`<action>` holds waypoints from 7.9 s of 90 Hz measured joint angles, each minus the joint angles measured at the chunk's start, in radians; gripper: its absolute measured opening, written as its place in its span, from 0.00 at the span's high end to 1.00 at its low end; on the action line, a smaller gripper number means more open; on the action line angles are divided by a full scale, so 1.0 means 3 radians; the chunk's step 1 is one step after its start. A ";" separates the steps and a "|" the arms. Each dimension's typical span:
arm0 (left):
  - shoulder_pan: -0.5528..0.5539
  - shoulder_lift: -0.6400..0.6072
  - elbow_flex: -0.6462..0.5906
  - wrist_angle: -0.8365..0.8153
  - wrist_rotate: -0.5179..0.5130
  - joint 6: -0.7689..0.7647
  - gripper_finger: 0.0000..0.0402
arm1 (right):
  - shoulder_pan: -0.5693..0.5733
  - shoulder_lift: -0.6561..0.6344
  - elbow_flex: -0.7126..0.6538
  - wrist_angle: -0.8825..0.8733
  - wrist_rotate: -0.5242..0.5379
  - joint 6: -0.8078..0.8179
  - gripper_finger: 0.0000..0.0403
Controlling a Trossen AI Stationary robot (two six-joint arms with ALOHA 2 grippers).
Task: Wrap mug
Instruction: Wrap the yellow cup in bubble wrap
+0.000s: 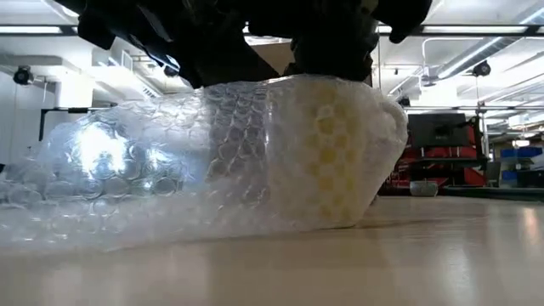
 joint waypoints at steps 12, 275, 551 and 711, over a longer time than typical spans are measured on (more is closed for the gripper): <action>0.0000 0.0000 0.0000 -0.0001 -0.0001 0.0000 0.95 | -0.0002 -0.0242 -0.0009 -0.0141 0.0025 0.0058 0.99; -0.0793 -0.1413 -0.0281 -0.1725 -0.1105 -0.1802 1.00 | 0.0782 -0.1237 -0.1884 0.1415 0.2056 0.1229 0.87; -0.0013 0.0023 0.0890 -0.0996 -0.0004 0.0366 0.84 | 0.0655 -0.1126 -0.1347 0.1279 0.1485 0.0615 0.97; -0.0124 -0.0017 -0.0005 -0.0332 -0.0153 -0.0281 0.92 | 0.0192 -0.0663 -0.0844 0.1009 0.0668 0.0474 0.97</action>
